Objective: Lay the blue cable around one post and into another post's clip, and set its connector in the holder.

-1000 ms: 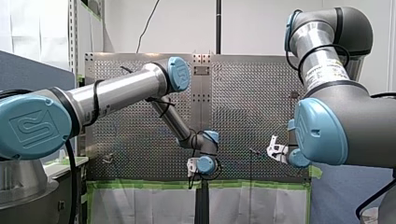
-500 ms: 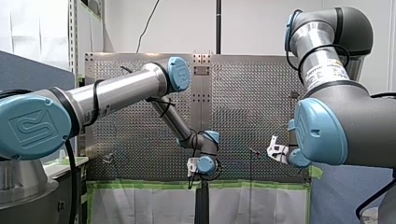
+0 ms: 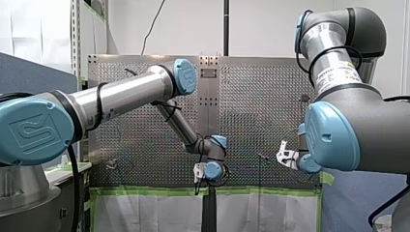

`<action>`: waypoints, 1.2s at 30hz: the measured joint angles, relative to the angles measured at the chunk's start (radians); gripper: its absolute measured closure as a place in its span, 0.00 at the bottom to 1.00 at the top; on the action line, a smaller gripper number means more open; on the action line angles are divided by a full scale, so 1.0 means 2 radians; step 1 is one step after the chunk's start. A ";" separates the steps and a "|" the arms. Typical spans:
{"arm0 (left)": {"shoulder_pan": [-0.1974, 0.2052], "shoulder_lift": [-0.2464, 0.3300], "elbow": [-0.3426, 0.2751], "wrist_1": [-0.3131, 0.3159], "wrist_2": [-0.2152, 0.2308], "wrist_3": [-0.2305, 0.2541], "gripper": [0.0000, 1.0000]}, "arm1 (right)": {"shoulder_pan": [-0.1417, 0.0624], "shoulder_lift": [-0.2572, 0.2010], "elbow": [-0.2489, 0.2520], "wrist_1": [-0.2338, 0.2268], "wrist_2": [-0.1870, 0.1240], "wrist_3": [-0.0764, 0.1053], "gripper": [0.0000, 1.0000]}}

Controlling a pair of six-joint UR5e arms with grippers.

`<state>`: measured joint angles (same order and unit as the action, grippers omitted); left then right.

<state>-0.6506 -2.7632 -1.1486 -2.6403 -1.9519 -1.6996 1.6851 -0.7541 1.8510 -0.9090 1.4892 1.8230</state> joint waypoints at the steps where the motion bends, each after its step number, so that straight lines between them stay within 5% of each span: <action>1: 0.000 0.000 0.000 0.000 0.000 0.000 1.00 | 0.000 0.000 0.000 0.000 0.000 0.000 0.53; 13: -0.004 0.000 0.000 -0.001 -0.001 0.002 1.00 | -0.002 0.000 0.000 0.002 0.001 -0.001 0.53; 22: -0.012 0.001 -0.002 -0.001 -0.022 0.007 1.00 | -0.003 0.000 0.000 0.003 0.002 -0.001 0.53; 36: -0.028 0.039 -0.060 0.044 -0.044 0.040 1.00 | -0.013 0.000 0.000 0.003 0.003 -0.001 0.53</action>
<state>-0.7070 -2.6850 -1.2696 -2.5533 -2.0390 -1.6201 1.6593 -0.7542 1.8509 -0.9031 1.4960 1.8206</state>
